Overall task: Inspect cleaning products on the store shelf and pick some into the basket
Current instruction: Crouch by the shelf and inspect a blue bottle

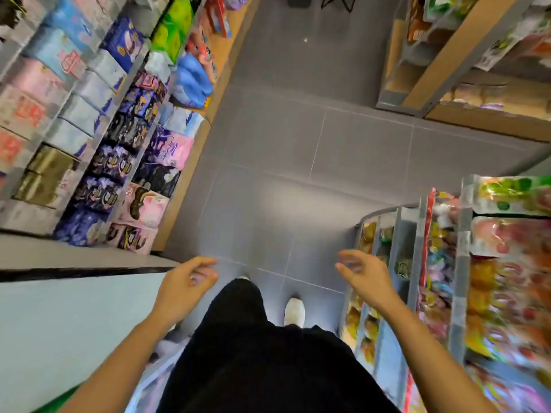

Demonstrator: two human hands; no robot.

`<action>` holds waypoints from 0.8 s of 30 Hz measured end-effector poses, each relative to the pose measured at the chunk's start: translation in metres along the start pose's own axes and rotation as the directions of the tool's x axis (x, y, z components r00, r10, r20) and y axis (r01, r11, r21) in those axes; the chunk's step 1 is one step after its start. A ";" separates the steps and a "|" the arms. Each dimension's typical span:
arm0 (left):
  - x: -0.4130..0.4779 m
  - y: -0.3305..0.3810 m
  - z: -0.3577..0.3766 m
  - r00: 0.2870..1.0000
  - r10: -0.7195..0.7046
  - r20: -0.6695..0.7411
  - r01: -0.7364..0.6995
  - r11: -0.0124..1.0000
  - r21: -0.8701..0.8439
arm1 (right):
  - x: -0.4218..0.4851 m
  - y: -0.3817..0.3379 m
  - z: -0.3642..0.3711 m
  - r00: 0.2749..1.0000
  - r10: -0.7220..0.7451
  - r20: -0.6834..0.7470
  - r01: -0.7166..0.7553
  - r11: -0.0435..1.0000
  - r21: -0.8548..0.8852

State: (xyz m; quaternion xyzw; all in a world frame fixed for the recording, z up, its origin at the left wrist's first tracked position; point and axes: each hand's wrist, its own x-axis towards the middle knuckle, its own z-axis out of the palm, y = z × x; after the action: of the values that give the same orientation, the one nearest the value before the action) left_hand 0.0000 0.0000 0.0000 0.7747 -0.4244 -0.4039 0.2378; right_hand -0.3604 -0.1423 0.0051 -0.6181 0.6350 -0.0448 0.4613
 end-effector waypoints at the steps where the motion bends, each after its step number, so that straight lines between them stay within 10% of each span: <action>1: 0.005 -0.002 -0.002 1.000 -0.017 -0.015 0.017 1.000 -0.022 | 0.013 -0.004 -0.001 1.000 -0.012 -0.004 0.012 1.000 -0.003; 24: 0.380 0.111 -0.131 0.987 -0.053 0.149 0.051 0.998 0.021 | 0.244 -0.165 -0.067 0.982 0.167 -0.092 -0.169 0.986 -0.011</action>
State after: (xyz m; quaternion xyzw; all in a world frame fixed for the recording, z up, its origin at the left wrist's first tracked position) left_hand 0.1760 -0.3777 -0.0083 0.7551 -0.4240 -0.4632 0.1881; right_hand -0.2345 -0.4160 0.0170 -0.5639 0.7055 -0.0278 0.4285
